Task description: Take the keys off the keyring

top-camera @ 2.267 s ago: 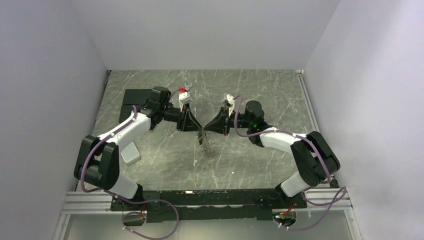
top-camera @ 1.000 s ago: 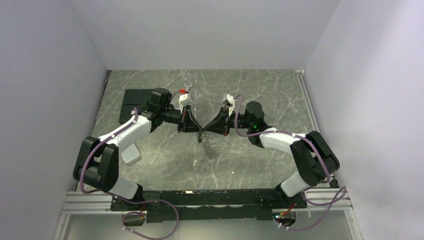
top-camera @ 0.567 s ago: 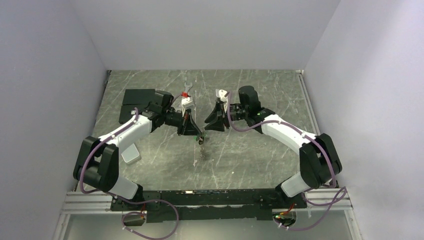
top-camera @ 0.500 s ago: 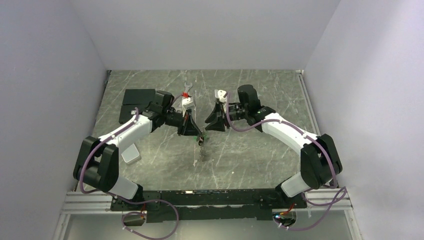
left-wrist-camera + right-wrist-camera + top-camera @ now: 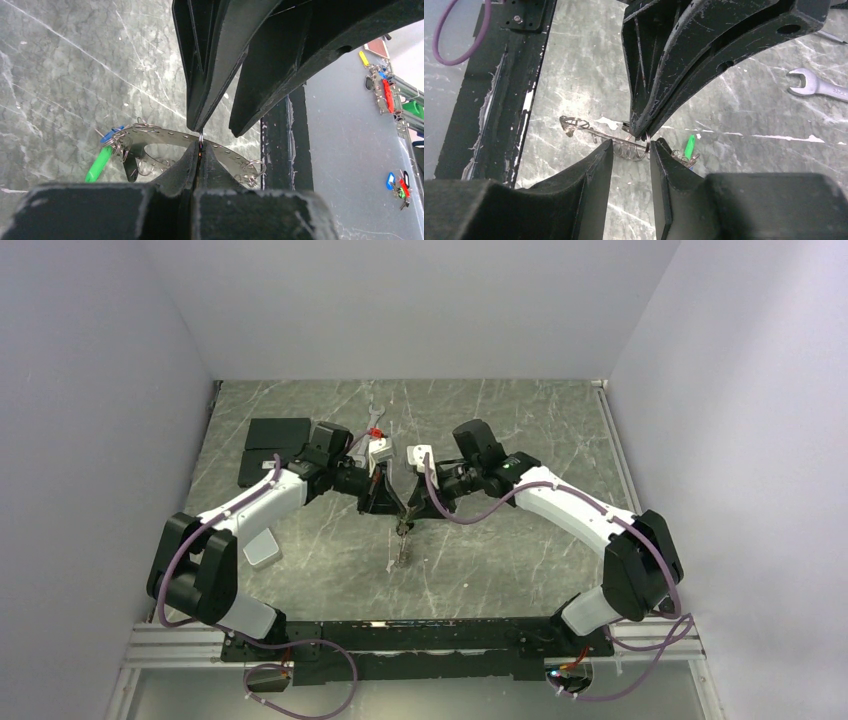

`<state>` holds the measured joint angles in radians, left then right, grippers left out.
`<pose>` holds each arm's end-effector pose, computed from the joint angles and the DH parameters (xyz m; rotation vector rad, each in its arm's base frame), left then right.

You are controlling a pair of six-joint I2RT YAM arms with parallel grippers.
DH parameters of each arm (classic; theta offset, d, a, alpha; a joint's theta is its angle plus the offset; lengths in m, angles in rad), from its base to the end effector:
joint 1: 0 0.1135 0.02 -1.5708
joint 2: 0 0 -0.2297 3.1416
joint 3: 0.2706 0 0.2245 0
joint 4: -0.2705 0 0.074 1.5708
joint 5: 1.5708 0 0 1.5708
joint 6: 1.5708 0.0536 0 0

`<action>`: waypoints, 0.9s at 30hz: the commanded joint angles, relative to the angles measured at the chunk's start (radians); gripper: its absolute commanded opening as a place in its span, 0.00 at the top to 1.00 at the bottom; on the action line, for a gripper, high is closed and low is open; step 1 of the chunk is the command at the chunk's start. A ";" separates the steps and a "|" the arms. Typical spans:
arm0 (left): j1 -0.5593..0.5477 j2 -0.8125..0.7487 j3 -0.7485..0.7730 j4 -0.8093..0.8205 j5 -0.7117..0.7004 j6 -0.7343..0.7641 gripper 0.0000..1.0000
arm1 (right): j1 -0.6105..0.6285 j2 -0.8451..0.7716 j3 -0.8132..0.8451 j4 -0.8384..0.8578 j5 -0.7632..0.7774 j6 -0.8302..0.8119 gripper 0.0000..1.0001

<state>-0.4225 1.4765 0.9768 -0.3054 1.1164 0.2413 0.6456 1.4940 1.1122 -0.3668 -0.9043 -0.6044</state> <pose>0.2398 -0.1606 0.2209 1.1944 1.8297 -1.3950 0.2175 0.2166 0.2447 -1.6155 1.4666 1.0557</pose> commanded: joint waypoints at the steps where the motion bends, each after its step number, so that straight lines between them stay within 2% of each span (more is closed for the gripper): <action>1: -0.007 -0.009 0.051 0.009 0.018 0.032 1.00 | 0.013 -0.006 0.055 -0.042 0.036 -0.058 0.64; 16: -0.022 -0.001 0.063 -0.009 0.019 0.049 1.00 | 0.041 0.036 0.107 -0.106 0.078 -0.118 0.71; 19: -0.023 -0.001 0.062 -0.012 0.017 0.053 1.00 | 0.042 0.036 0.106 -0.117 0.081 -0.133 0.80; 23: -0.022 0.001 0.061 -0.013 0.011 0.057 1.00 | 0.042 0.033 0.109 -0.132 0.087 -0.154 0.99; 27: -0.020 0.001 0.073 -0.023 -0.004 0.065 0.98 | 0.041 0.023 0.095 -0.108 0.094 -0.148 1.00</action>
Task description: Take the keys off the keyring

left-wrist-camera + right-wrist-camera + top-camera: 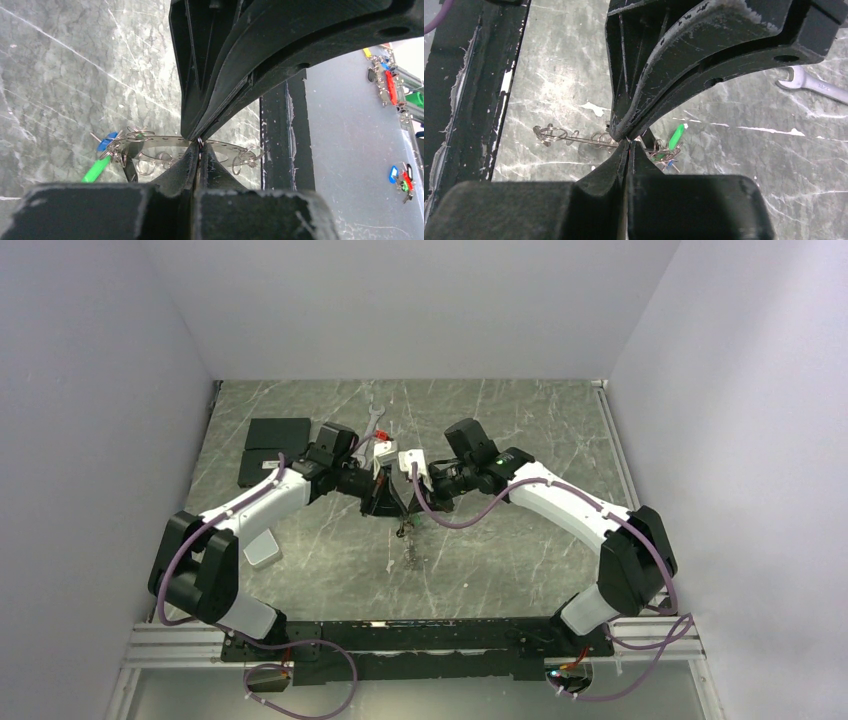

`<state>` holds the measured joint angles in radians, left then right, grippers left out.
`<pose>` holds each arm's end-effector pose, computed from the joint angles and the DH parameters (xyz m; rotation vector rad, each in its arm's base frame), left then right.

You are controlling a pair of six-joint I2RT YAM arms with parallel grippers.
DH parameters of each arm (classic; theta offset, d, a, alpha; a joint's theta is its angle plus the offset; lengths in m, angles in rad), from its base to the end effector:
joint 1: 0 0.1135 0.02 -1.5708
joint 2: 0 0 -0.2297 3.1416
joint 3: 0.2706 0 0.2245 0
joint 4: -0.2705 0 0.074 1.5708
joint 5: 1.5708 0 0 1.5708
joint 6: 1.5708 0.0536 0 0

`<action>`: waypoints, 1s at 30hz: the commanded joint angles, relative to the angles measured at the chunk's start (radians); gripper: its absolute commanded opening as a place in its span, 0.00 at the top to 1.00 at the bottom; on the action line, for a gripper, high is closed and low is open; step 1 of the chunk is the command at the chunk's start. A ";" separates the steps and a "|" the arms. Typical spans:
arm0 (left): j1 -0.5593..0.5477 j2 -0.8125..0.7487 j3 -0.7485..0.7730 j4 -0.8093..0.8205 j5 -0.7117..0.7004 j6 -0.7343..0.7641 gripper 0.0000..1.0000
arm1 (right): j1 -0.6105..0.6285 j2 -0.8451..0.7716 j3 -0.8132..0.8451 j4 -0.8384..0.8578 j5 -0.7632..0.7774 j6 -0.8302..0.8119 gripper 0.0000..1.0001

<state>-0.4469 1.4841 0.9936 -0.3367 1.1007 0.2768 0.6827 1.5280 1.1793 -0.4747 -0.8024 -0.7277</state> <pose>0.2370 -0.1666 0.2210 1.2383 1.8227 -1.3812 0.2159 0.2252 0.2439 -1.7250 1.4551 0.9245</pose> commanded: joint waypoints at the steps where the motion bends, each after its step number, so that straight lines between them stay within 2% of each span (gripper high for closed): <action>1: 0.008 -0.007 0.058 0.011 0.008 0.024 0.91 | 0.004 -0.018 0.018 0.026 -0.006 -0.007 1.00; 4: 0.025 -0.011 0.058 0.019 0.009 0.014 0.74 | -0.016 -0.026 0.001 0.092 -0.032 0.054 1.00; 6: 0.031 -0.014 0.051 0.025 0.008 0.015 0.68 | -0.033 -0.030 -0.015 0.152 -0.065 0.109 1.00; 8: 0.036 -0.016 0.044 0.036 0.008 0.009 0.67 | -0.044 -0.032 -0.028 0.192 -0.092 0.149 1.00; 15: 0.042 -0.012 0.028 0.052 0.003 0.009 0.71 | -0.067 -0.040 -0.062 0.297 -0.136 0.249 1.00; 23: 0.042 -0.002 0.017 0.077 0.004 -0.009 0.99 | -0.084 -0.055 -0.105 0.374 -0.167 0.326 1.00; 30: 0.040 0.005 0.002 0.095 0.004 -0.016 1.00 | -0.122 -0.053 -0.165 0.613 -0.194 0.540 1.00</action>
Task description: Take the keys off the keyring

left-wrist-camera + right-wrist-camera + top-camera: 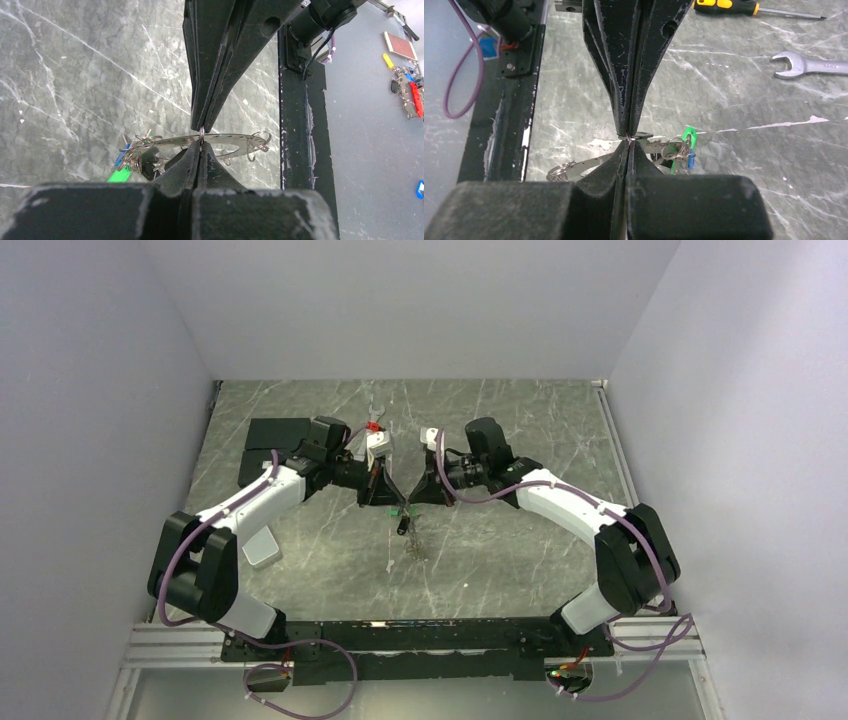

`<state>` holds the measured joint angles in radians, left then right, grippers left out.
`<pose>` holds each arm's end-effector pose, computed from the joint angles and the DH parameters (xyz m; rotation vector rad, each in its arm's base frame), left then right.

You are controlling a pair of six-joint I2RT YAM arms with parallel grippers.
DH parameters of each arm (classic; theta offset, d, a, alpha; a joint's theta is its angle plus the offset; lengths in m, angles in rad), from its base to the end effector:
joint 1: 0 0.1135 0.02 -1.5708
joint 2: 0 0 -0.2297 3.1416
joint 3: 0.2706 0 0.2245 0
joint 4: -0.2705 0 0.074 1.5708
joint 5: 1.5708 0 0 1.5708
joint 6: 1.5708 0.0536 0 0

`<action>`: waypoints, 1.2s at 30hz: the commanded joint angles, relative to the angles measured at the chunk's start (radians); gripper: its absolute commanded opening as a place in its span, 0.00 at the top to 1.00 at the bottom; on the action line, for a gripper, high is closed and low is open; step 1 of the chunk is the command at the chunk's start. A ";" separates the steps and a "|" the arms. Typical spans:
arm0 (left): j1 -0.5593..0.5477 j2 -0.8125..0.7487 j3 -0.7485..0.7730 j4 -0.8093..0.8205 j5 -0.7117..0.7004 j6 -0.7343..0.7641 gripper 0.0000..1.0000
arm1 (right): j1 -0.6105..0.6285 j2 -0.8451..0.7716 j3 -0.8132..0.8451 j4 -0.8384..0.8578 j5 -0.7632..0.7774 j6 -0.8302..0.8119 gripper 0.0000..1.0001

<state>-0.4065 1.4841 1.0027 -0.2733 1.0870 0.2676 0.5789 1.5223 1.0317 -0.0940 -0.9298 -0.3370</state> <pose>0.2492 -0.1589 0.2276 1.2003 1.7826 -1.3157 0.2413 0.2091 0.2354 -1.3799 1.5694 1.1355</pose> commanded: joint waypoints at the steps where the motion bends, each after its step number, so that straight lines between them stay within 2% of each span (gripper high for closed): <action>1: 0.000 0.007 -0.008 0.034 0.019 -0.010 1.00 | -0.024 -0.046 -0.026 0.271 -0.071 0.182 1.00; 8: 0.000 0.013 -0.015 0.050 0.020 -0.025 0.97 | -0.074 -0.038 -0.117 0.576 -0.082 0.459 1.00; 14: 0.000 0.016 -0.012 0.052 0.024 -0.028 0.97 | -0.076 -0.037 -0.154 0.650 -0.079 0.519 1.00; 23: 0.000 0.017 -0.015 0.053 0.035 -0.026 0.89 | -0.076 -0.033 -0.168 0.695 -0.071 0.547 1.00; 29: -0.003 0.021 -0.018 0.066 0.035 -0.036 0.92 | -0.076 -0.028 -0.200 0.775 -0.053 0.608 1.00; 33: -0.003 0.019 -0.017 0.068 0.034 -0.038 1.00 | -0.076 -0.024 -0.217 0.813 -0.043 0.633 1.00; 36: -0.003 0.020 -0.026 0.081 0.037 -0.049 1.00 | -0.076 -0.020 -0.229 0.850 -0.032 0.659 1.00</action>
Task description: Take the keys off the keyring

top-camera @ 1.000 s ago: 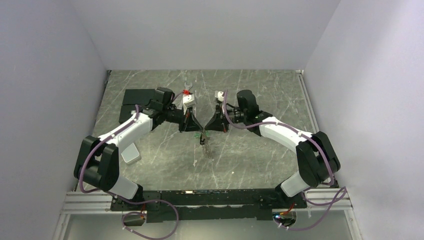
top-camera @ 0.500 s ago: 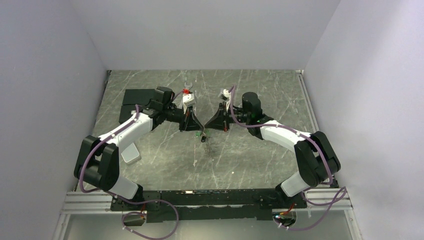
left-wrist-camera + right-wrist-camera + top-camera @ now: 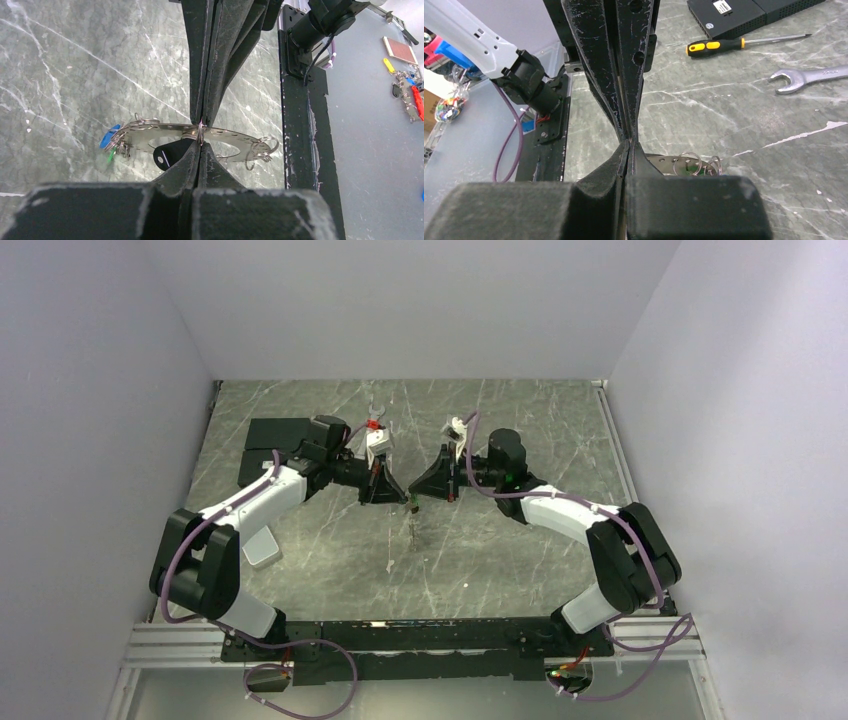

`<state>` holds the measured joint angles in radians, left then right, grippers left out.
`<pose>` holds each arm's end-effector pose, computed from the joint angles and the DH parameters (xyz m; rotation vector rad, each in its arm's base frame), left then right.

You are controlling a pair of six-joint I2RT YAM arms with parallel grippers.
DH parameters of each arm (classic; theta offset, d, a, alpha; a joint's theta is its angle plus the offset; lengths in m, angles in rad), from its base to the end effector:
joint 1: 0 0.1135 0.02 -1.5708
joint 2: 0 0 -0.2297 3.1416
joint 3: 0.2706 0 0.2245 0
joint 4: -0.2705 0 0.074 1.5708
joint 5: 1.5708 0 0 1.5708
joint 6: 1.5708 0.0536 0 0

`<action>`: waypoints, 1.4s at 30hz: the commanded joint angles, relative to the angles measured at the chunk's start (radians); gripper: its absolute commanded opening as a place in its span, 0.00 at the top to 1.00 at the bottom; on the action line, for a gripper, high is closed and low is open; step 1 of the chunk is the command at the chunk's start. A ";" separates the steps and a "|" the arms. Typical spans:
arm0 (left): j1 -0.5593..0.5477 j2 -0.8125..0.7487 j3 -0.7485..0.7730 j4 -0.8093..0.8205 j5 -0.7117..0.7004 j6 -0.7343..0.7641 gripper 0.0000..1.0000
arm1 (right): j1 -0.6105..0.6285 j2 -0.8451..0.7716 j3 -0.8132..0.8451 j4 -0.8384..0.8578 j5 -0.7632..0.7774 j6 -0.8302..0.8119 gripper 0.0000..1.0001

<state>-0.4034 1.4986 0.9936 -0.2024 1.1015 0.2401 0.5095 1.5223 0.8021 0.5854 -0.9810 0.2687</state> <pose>0.2539 -0.1603 0.2266 1.1913 1.7507 -1.3237 0.2523 0.1920 0.2314 -0.9791 1.5724 1.3858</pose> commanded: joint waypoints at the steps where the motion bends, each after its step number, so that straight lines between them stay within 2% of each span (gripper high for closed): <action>1: -0.006 0.006 -0.020 0.018 0.025 -0.029 1.00 | -0.006 -0.017 -0.003 0.184 0.023 0.065 1.00; 12: -0.020 0.015 -0.029 0.052 0.024 -0.066 1.00 | -0.006 0.014 -0.062 0.348 0.068 0.191 1.00; 23: 0.032 -0.023 -0.028 0.025 0.013 -0.058 1.00 | -0.060 -0.060 -0.054 0.221 0.022 0.116 1.00; 36: 0.081 -0.055 -0.039 0.020 -0.081 -0.069 1.00 | -0.234 -0.243 -0.040 -0.139 -0.063 -0.026 1.00; 42: 0.097 -0.084 -0.014 -0.104 -0.189 -0.002 1.00 | -0.292 -0.333 0.036 -0.592 0.021 -0.271 1.00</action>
<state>-0.3222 1.4734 0.9565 -0.2359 0.9833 0.2020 0.2398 1.2617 0.7616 0.2749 -0.9974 0.1841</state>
